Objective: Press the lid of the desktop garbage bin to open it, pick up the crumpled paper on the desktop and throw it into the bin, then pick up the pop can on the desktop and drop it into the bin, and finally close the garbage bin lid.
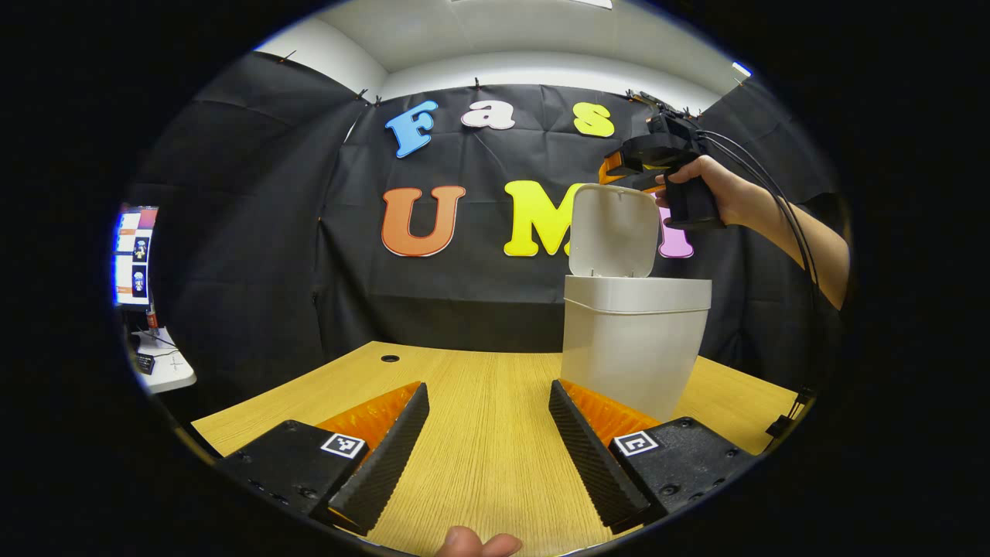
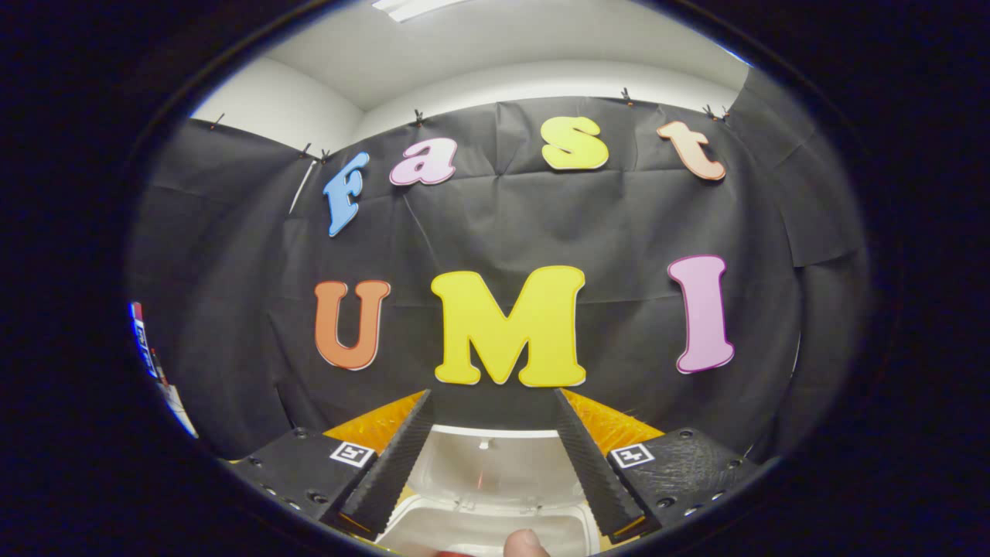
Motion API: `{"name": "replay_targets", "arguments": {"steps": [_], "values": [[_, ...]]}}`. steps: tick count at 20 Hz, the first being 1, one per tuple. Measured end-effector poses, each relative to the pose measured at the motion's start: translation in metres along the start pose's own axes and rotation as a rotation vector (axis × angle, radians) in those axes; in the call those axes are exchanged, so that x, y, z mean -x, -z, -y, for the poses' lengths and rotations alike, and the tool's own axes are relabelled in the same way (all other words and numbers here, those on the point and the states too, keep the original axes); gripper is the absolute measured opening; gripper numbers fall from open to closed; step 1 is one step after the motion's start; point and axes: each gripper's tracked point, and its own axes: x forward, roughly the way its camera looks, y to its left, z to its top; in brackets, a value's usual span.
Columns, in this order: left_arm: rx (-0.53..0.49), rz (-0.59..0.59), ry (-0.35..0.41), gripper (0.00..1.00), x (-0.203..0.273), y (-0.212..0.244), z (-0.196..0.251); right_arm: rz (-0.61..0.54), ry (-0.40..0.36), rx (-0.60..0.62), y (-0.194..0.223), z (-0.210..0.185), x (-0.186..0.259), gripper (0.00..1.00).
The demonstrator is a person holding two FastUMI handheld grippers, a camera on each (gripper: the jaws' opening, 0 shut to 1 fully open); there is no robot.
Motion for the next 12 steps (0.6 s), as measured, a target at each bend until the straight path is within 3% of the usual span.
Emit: {"name": "replay_targets", "arguments": {"steps": [5, 7, 8, 9, 12], "values": [[-0.008, 0.02, -0.003, 1.0, 0.005, -0.008, 0.003, -0.089, -0.017, -0.013, 0.021, -0.003, 0.031, 0.95], [-0.013, 0.024, -0.003, 1.0, 0.005, -0.009, 0.004, -0.16, -0.026, -0.015, 0.045, -0.006, 0.042, 0.92], [-0.017, 0.024, -0.004, 1.0, 0.005, -0.009, 0.004, -0.188, -0.028, -0.014, 0.058, -0.005, 0.045, 0.97], [-0.021, 0.026, -0.005, 1.0, 0.006, -0.01, 0.005, -0.208, -0.024, -0.009, 0.068, -0.003, 0.049, 0.94], [-0.026, 0.028, -0.007, 1.0, 0.006, -0.01, 0.007, -0.222, 0.001, -0.017, 0.09, 0.006, 0.062, 0.94]]}}
